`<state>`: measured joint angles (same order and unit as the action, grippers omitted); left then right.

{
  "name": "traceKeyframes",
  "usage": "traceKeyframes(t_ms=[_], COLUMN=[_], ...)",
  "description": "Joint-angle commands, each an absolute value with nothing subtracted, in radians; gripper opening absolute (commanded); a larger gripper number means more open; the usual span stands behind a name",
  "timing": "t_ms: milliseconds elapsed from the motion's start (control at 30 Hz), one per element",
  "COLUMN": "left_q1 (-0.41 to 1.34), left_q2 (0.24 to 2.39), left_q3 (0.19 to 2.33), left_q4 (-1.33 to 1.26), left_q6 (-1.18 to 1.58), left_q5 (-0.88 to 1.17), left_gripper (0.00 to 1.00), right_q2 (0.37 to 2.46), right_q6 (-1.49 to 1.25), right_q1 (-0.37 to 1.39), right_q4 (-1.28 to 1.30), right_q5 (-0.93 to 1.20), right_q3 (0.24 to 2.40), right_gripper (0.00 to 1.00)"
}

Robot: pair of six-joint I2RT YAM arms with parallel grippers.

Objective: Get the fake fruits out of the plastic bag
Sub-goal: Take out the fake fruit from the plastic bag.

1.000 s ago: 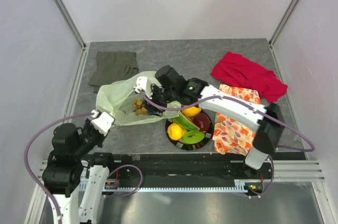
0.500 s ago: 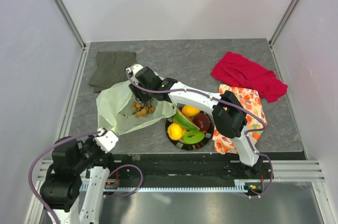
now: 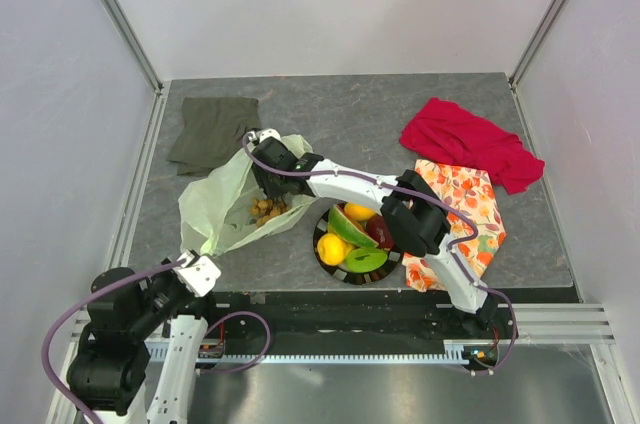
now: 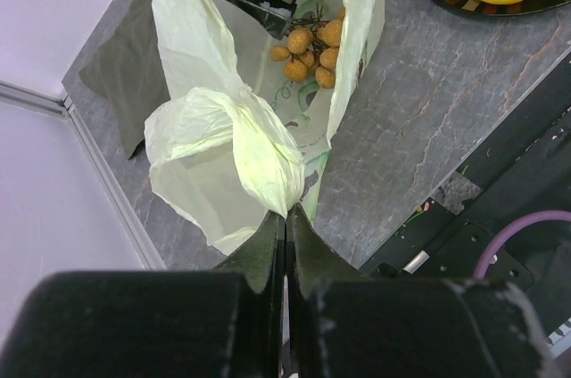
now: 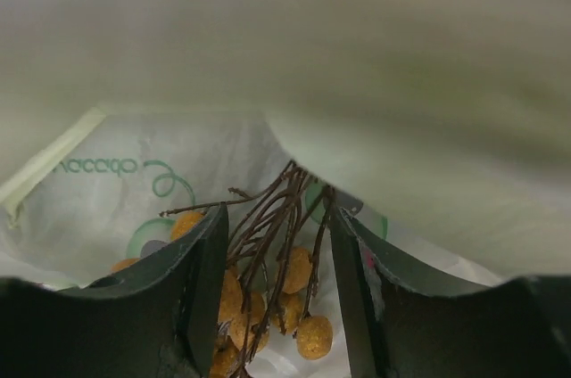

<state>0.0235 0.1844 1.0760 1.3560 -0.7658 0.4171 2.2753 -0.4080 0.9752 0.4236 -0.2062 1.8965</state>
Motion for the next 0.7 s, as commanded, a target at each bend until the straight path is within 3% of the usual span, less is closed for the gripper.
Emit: traceKeyframes(t_ms=[0, 333, 433, 467, 667], left_q1=[0.021, 0.02, 0.02, 0.02, 0.02], left_q2=[0.178, 0.183, 0.173, 0.17, 0.15], left_q3=[1.062, 1.035, 1.02, 1.017, 0.983], left_q4=[1.539, 1.522, 1.494, 1.487, 1.434], left_q6=[-0.811, -0.824, -0.819, -0.819, -0.779], left_q5=[0.428, 0.453, 0.454, 0.454, 0.437], left_gripper=[0.02, 0.02, 0.02, 0.02, 0.02], right_q2=[2.295, 2.316, 2.304, 2.299, 2.201], right_q6=[-0.46, -0.405, -0.351, -0.332, -0.141], right_q1=[0.979, 0.979, 0.976, 0.973, 0.962], right_q4=[0.44, 0.423, 0.414, 0.41, 0.377], right_q5=[-0.218, -0.103, -0.058, -0.039, 0.19], right_q3=[1.893, 1.878, 1.861, 1.859, 1.875], right_gripper=[0.56, 0.32, 0.13, 0.0, 0.0])
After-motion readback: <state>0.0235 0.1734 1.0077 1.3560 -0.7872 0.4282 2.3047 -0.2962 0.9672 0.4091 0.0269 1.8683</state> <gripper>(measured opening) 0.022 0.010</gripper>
